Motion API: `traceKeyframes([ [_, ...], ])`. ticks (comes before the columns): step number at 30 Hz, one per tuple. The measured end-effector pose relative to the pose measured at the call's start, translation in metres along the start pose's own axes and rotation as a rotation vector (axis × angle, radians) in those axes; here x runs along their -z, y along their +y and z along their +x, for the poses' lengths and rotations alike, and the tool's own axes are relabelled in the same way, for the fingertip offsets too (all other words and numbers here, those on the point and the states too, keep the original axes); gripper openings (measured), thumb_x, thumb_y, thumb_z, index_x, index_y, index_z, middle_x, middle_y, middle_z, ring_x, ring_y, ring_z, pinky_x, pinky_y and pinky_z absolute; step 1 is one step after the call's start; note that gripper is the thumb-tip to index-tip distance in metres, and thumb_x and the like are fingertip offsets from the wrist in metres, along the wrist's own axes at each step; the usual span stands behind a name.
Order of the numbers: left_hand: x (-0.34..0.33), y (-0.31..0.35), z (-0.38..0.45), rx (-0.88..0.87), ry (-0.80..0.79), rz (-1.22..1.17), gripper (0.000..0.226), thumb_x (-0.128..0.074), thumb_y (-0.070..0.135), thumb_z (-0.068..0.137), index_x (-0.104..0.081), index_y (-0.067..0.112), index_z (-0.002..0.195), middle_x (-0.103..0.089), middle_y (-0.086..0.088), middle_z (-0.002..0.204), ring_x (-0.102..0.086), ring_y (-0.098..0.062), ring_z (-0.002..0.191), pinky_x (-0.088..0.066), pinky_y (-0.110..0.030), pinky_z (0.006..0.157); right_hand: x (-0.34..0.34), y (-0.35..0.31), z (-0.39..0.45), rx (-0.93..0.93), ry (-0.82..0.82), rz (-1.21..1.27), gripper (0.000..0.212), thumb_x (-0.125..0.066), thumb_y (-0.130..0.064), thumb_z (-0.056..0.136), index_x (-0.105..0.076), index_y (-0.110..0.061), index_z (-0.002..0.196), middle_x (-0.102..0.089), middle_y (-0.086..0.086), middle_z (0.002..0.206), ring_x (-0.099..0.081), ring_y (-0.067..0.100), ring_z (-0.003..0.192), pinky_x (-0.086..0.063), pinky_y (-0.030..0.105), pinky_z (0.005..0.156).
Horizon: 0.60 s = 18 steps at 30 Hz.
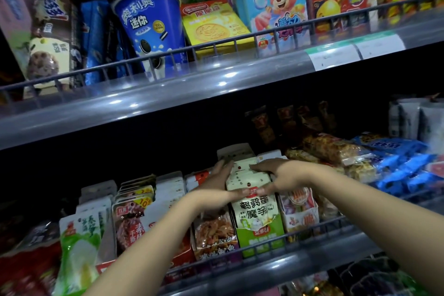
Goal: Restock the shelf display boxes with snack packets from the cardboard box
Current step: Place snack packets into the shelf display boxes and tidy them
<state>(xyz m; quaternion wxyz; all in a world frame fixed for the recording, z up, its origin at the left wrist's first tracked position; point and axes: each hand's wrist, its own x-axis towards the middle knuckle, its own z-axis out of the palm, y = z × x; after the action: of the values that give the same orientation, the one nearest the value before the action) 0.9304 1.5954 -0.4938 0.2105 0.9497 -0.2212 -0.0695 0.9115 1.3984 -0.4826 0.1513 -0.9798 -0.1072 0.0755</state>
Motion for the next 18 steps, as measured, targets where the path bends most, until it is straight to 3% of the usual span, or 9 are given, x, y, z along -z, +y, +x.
traceKeyframes([
  [3,0.009,-0.008,0.008,0.029,-0.09,0.102,0.102,-0.053,0.068,0.078,0.01,0.031,0.149,0.019,0.007,0.156,0.009,-0.015,0.145,-0.006,-0.035,0.119,0.008,0.005,0.01,0.015,-0.029,0.12,0.083,-0.065,-0.049,0.082,-0.016,-0.037,0.148,-0.013,-0.011,0.157,-0.027,0.017,0.14,-0.03,0.025,0.105],
  [7,0.006,-0.01,0.02,0.021,-0.122,0.275,0.098,-0.043,0.07,0.083,0.012,0.024,0.149,0.016,0.003,0.157,0.011,-0.016,0.145,-0.001,-0.035,0.119,0.007,0.004,0.027,0.018,-0.089,0.048,0.084,-0.062,-0.043,0.087,-0.008,-0.032,0.15,0.007,-0.014,0.157,-0.008,0.016,0.145,-0.023,0.029,0.113],
  [12,-0.002,-0.018,0.02,-0.018,-0.05,0.386,0.086,-0.03,0.072,0.086,-0.002,0.025,0.151,0.008,0.007,0.159,0.012,-0.011,0.145,0.012,-0.038,0.116,0.0,0.002,0.031,0.048,-0.033,-0.133,0.074,-0.053,-0.048,0.09,-0.013,-0.03,0.15,-0.002,-0.01,0.158,-0.006,0.015,0.145,-0.015,0.03,0.117],
  [15,-0.006,-0.017,0.018,0.002,-0.037,0.375,0.084,-0.028,0.071,0.087,0.003,0.027,0.151,0.012,0.008,0.158,0.016,-0.01,0.144,0.013,-0.04,0.116,-0.001,0.0,0.028,0.044,-0.016,-0.21,0.074,-0.05,-0.049,0.092,-0.01,-0.029,0.15,-0.001,-0.009,0.158,-0.003,0.014,0.146,-0.011,0.034,0.118],
  [18,-0.006,-0.012,0.013,0.013,-0.021,0.329,0.084,-0.03,0.068,0.089,0.013,0.028,0.149,0.016,0.006,0.157,0.017,-0.01,0.143,0.013,-0.038,0.117,0.0,-0.002,0.022,0.042,0.016,-0.127,0.081,-0.057,-0.044,0.089,-0.007,-0.03,0.151,-0.004,-0.007,0.158,-0.01,0.017,0.145,-0.016,0.032,0.117],
])
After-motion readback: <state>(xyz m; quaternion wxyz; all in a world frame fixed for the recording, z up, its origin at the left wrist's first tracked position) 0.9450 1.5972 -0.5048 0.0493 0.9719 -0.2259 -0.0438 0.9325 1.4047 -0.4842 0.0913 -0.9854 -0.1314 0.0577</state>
